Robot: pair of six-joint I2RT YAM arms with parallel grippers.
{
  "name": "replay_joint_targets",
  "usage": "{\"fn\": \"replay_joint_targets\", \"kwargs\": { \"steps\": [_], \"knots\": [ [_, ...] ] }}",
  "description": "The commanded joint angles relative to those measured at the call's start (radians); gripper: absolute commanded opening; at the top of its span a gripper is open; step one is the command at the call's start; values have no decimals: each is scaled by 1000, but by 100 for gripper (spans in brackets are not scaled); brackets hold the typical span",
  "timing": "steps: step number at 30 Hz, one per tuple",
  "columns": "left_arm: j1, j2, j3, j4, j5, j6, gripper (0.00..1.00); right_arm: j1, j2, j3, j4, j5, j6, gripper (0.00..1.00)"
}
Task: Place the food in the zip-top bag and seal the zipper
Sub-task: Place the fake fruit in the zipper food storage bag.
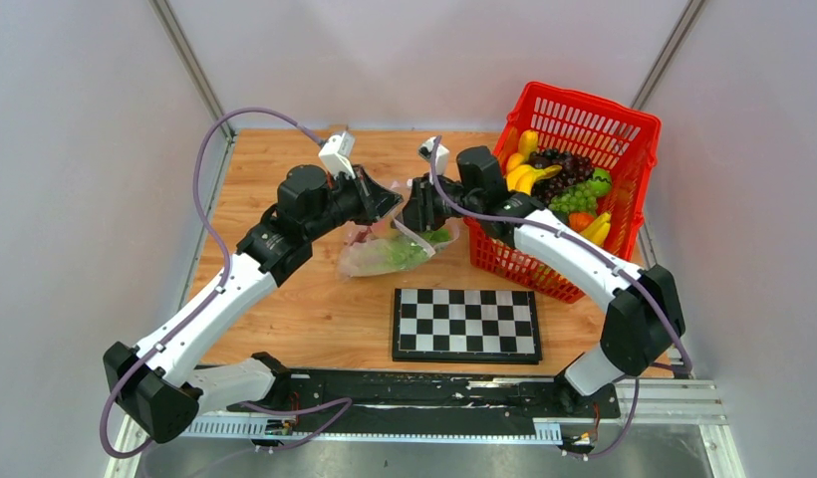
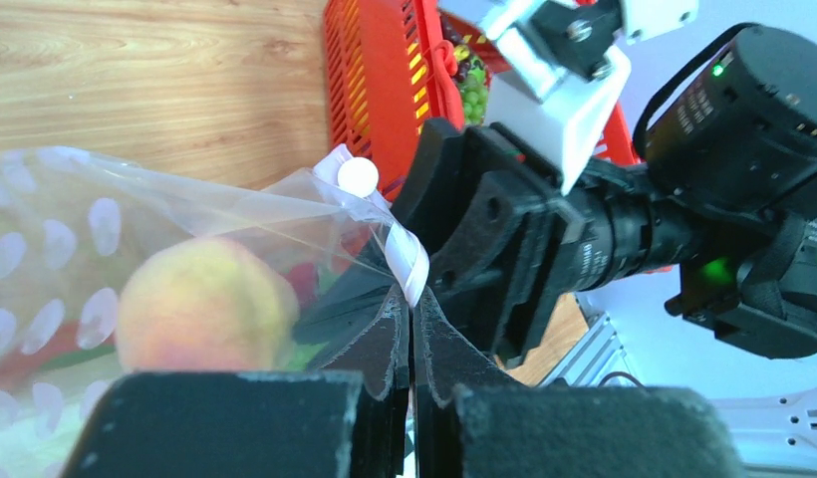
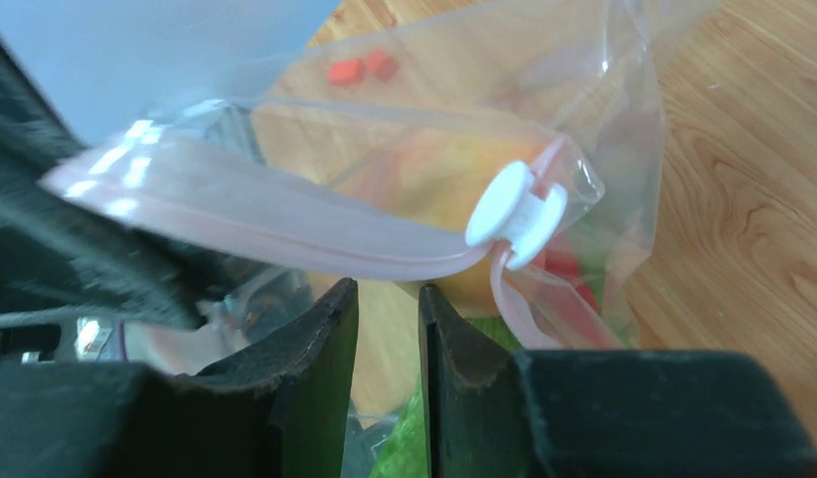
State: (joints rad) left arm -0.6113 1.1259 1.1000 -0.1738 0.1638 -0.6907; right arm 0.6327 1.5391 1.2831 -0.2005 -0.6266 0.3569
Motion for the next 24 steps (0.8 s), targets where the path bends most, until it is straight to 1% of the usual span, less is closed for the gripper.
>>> {"fn": "replay_joint_targets", "kwargs": {
  "steps": [1, 3, 4, 6, 7, 10, 14, 15, 17, 18, 20, 22, 24],
  "knots": [
    [4, -10, 16, 108, 29, -7, 0, 57, 31, 12, 67, 180, -36, 29],
    [4, -15, 13, 107, 21, -8, 0, 81, 23, -37, 138, 281, -48, 32],
    [4, -16, 11, 108, 17, -9, 0, 90, 9, -71, 221, 328, -52, 36],
    [4, -15, 10, 109, 13, -9, 0, 95, -6, -122, 321, 361, -56, 43],
    [5, -14, 10, 106, 13, -8, 0, 95, -6, -124, 333, 378, -56, 45],
    [4, -19, 12, 84, -8, 0, 0, 84, -7, -85, 296, 384, -57, 46],
    [5, -31, 15, 52, -59, 31, 0, 50, -39, -63, 251, 309, -39, 46],
    [4, -33, 17, 39, -75, 38, 0, 45, -64, -74, 254, 302, -48, 48],
    [5, -37, 17, 17, -116, 58, 0, 30, -127, -88, 253, 265, -69, 55],
    [4, -35, 15, 8, -130, 66, 0, 22, -150, -85, 233, 235, -85, 56],
    [6, -31, 18, -18, -154, 77, 0, 5, -190, -52, 138, 192, -126, 57],
    [8, -29, 18, -29, -161, 88, 0, -1, -237, -40, 57, 197, -189, 59],
    [10, -30, 12, -25, -161, 91, 0, -4, -302, -49, 12, 277, -232, 60]
  ]
}}
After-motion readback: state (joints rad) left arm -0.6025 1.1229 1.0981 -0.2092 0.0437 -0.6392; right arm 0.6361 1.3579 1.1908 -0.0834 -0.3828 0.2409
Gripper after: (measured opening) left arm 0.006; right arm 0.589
